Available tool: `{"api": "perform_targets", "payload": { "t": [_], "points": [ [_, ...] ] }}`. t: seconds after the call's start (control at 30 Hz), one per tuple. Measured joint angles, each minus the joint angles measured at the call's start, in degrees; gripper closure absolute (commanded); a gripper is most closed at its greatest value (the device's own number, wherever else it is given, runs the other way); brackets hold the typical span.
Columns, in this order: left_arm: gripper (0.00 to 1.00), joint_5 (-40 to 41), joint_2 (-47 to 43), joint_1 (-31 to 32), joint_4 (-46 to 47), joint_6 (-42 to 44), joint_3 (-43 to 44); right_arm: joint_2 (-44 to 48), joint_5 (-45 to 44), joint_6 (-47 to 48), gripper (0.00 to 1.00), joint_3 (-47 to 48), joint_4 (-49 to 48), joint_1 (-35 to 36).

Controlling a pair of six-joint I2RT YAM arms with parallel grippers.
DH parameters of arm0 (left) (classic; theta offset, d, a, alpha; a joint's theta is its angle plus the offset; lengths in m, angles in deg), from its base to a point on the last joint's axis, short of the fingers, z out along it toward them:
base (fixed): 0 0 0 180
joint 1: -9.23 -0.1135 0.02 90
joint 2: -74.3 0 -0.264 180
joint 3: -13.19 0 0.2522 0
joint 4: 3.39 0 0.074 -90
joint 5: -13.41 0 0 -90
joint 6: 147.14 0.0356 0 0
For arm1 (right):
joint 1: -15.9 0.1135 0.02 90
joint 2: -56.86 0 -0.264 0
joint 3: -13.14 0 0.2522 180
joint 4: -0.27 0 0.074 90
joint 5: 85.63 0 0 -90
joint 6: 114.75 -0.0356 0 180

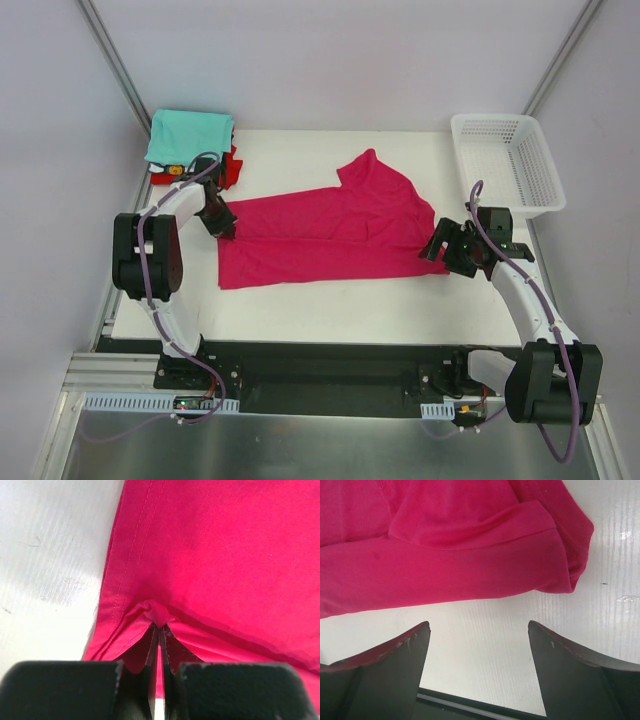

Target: Fold and stack the t-shirts

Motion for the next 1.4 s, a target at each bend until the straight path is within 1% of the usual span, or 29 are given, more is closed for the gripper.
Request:
{"api": "perform_targets", "payload": {
  "t": [0.43, 0.73, 1.03, 1.1, 1.2, 1.23, 1.27, 1.4],
  "points": [
    [0.98, 0.26, -2.01, 0.00, -3.54, 1.27, 1.25, 0.20, 0.37, -0.15, 0.17, -0.17, -0.13, 0.00],
    [1.00, 2.97, -2.01, -0.02, -3.85, 1.29, 1.01, 0.35, 0.48, -0.17, 0.17, -0.81, -0.22, 0.00],
    [1.00, 3.21, -2.01, -0.79, -4.00, 1.38, 0.66, -0.20, 0.66, -0.20, 0.17, -1.03, -1.44, 0.00],
    [1.00, 3.19, -2.01, -0.79, -4.00, 1.40, 0.66, -1.97, 1.73, -0.37, 0.17, -1.03, -2.75, 0.00],
    [1.00, 3.19, -2.01, -0.79, -4.02, 1.40, 0.68, -10.03, 5.66, -0.81, 0.18, 2.84, -3.50, 0.44],
    [1.00, 3.17, -2.01, -0.79, -4.00, 1.40, 0.68, -12.85, 7.04, -1.05, 0.13, 4.61, -4.02, 0.74],
    [1.00, 3.15, -1.99, -0.79, -4.02, 1.40, 0.68, -16.41, 8.92, -1.31, 0.04, 7.32, -4.26, 1.33],
    [1.00, 3.15, -2.01, -0.79, -4.02, 1.40, 0.68, -28.02, 12.72, -1.36, 0.04, 19.54, -5.01, 4.31]
  ]
}}
